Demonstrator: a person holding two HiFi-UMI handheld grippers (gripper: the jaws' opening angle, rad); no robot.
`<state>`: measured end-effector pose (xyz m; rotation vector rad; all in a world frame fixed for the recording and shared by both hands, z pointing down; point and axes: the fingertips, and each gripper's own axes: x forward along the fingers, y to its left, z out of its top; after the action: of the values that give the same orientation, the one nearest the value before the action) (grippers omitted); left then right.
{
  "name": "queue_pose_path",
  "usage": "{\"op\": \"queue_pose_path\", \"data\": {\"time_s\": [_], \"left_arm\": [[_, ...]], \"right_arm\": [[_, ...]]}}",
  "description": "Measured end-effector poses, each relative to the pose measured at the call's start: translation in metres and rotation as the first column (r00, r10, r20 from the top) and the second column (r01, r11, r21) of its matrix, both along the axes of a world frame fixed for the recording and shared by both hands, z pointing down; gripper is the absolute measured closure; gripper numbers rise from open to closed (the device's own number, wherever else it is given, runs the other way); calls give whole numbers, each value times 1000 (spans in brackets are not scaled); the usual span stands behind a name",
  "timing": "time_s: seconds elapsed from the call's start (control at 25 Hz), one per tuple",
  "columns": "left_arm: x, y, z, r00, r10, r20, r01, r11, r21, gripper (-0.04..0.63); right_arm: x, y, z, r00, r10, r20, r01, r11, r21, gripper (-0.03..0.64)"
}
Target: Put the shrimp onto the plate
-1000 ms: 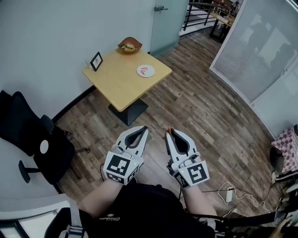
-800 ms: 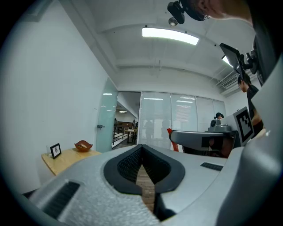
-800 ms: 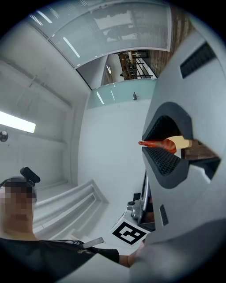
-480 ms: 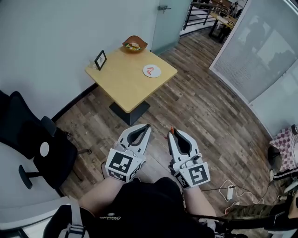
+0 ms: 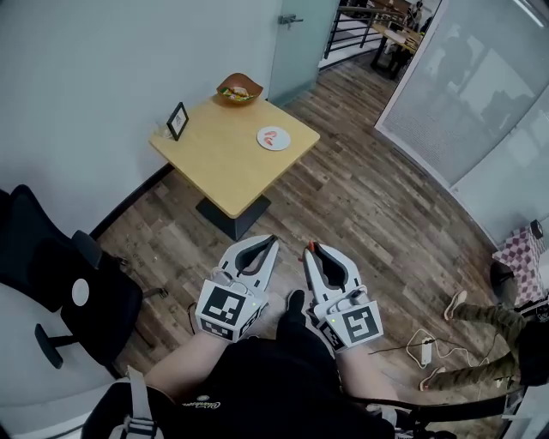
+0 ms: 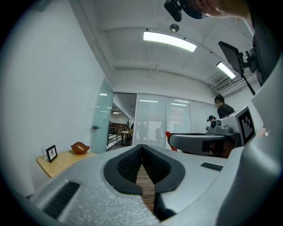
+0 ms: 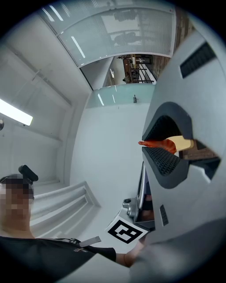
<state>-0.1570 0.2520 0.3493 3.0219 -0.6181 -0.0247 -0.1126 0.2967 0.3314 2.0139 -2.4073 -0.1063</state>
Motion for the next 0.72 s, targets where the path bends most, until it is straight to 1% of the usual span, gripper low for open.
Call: {"op": "queue_pose_path", "data": {"time_s": [0.2,0.4,0.56,0.72], "left_arm": [[0,-14,6,1000,-18,15,18,1000,6,594],[10,-33,6,999,-38,25,38,999,5,594],[29,-47,7,998,-44,42,44,999,2,594],[58,-63,8,997,-56,58,56,998,4,594]], "right_arm": [[3,-15,-4,1000,-11,25,10,1000,24,572],[14,-34,-1,999,-30,27,30,1000,8,572],[34,-48,-2,998,-33,45,33,999,2,572],[65,-63,1,996,-57,64,57,998,3,572]]}}
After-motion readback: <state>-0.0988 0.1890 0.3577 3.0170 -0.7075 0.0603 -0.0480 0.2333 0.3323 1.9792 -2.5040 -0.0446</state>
